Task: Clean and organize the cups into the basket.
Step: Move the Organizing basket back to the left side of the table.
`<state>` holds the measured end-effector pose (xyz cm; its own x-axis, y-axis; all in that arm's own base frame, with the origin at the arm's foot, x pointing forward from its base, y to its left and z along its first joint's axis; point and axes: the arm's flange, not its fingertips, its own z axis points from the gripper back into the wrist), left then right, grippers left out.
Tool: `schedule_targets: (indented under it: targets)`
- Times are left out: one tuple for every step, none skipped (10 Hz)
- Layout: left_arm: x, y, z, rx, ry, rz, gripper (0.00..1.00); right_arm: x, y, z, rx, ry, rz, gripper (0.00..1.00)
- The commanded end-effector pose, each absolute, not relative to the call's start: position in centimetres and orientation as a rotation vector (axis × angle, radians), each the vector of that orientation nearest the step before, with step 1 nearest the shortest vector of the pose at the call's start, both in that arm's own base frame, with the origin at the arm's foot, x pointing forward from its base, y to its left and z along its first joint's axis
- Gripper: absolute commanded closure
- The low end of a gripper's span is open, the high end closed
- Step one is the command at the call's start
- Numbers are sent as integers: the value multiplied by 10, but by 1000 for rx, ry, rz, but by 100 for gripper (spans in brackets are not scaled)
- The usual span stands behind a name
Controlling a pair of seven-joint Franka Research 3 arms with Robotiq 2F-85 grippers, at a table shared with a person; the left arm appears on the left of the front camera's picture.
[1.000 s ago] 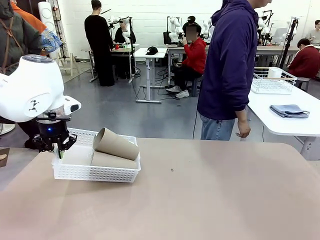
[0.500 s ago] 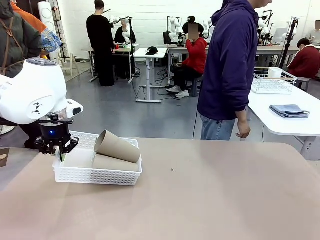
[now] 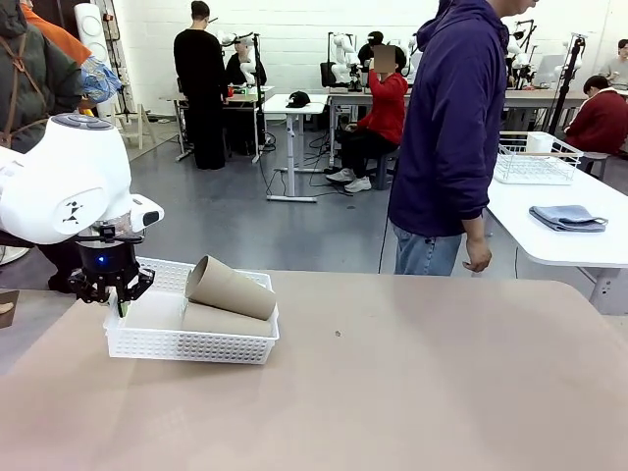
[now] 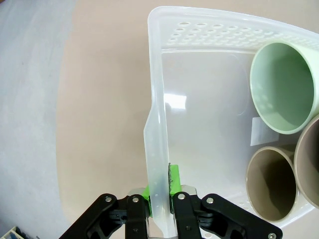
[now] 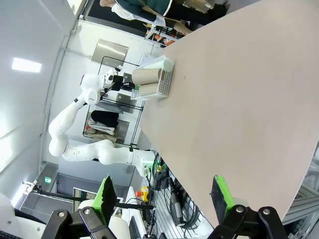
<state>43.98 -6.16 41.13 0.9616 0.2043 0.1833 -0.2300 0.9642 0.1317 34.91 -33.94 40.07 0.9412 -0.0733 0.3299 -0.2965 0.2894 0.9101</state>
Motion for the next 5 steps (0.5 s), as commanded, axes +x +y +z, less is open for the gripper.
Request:
schedule_targets:
  targets:
    - [440, -62, 411, 153, -169, 221, 94, 349, -338, 400, 1269, -345, 146, 0]
    - [447, -47, 412, 181, -162, 119, 94, 349, -338, 400, 1269, -345, 146, 0]
    - [453, -31, 412, 188, -122, 54, 94, 349, -338, 400, 1269, -345, 146, 0]
    - [457, -21, 411, 207, -135, 36, 94, 349, -338, 400, 1269, -345, 146, 0]
    - [460, -13, 410, 220, -140, 28, 94, 349, -338, 400, 1269, -345, 146, 0]
